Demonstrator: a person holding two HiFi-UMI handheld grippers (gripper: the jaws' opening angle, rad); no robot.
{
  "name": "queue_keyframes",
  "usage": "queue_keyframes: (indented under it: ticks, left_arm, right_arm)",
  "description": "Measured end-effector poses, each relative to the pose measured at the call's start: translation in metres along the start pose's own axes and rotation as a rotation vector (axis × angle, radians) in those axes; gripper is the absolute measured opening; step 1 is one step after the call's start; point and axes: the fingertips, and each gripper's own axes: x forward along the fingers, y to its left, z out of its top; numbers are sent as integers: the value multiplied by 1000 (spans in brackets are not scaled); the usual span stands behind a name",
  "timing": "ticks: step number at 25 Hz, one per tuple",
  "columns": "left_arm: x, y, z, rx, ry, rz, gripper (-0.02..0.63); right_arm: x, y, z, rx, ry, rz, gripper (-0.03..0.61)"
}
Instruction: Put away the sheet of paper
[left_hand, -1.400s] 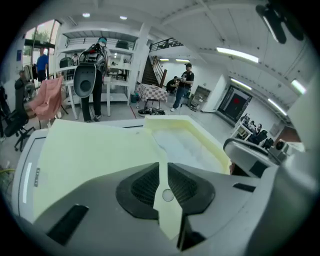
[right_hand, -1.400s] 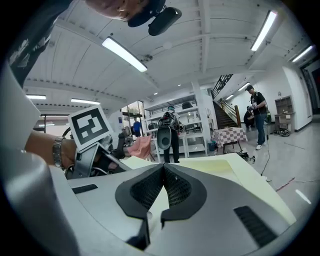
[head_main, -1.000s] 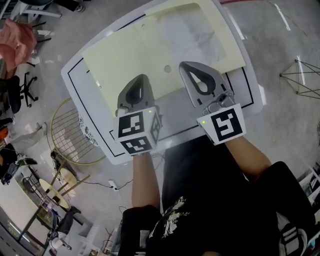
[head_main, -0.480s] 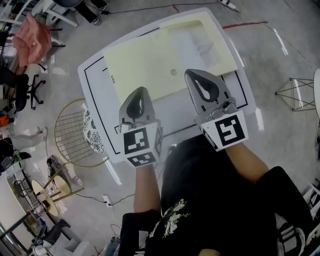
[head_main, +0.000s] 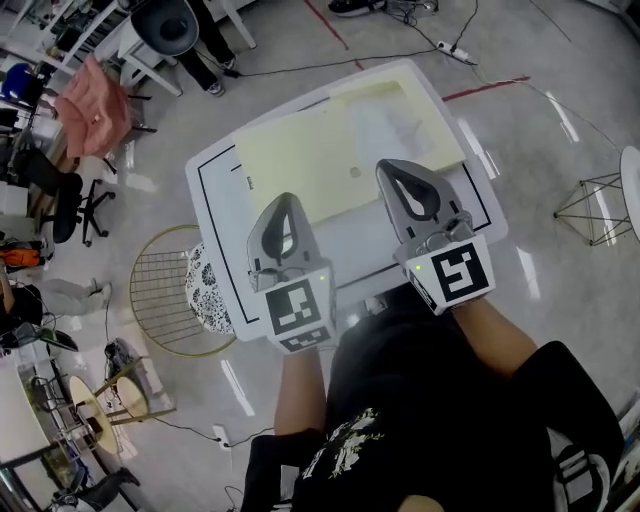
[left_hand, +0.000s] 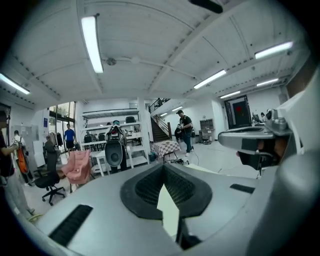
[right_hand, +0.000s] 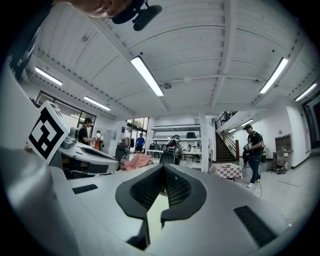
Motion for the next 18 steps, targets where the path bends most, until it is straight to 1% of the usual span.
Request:
queue_keyframes:
  ticks: [3,6,11,14,18]
  left_arm:
    - [-13,3,11,2,-78,30,3]
    - [-25,4,18,1,-131,56,3]
    - [-41,8,18,0,-157,63,3]
    - [-42,12,18,-13,-165,61,3]
    - [-44,15,18,-5,-177,65,3]
  right_arm:
    - [-5,10,5,-9,-5,15,-8]
    - [-8,21,4,-14,-5,35,-8]
    - [-14,33,3,15,-14,43,-8]
    - [-9,37,10,4,-35,47,-8]
    - [-7,41,18,-5,-75,39,-8]
